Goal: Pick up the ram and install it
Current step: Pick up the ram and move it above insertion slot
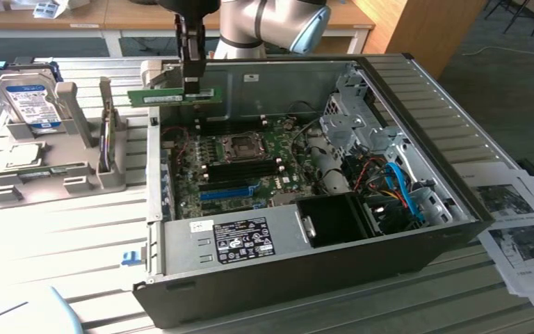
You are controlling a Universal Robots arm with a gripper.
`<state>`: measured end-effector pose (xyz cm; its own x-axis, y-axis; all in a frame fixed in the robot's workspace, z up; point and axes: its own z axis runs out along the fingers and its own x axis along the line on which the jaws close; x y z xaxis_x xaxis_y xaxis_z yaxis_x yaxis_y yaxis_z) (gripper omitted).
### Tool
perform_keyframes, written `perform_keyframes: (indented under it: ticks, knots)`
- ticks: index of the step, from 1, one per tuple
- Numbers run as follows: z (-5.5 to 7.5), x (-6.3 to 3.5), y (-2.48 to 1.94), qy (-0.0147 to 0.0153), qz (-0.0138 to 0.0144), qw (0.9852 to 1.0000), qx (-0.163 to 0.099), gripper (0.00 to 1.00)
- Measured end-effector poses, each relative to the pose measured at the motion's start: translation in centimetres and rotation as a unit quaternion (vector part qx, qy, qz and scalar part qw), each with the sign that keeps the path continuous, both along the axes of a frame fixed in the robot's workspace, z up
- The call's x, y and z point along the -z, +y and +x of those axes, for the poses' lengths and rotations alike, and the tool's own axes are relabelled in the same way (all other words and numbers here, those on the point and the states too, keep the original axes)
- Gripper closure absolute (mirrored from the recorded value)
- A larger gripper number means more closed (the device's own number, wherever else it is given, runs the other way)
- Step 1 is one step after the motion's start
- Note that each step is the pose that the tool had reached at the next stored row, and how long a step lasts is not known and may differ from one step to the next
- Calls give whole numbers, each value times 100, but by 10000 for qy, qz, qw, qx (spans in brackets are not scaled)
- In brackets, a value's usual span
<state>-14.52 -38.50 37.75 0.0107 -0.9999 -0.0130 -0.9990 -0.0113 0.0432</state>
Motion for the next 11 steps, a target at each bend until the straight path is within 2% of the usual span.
perform_keyframes:
  ticks: [11]
  knots:
    - [169, 0, 0, 3, 0, 10000, 0, 89]
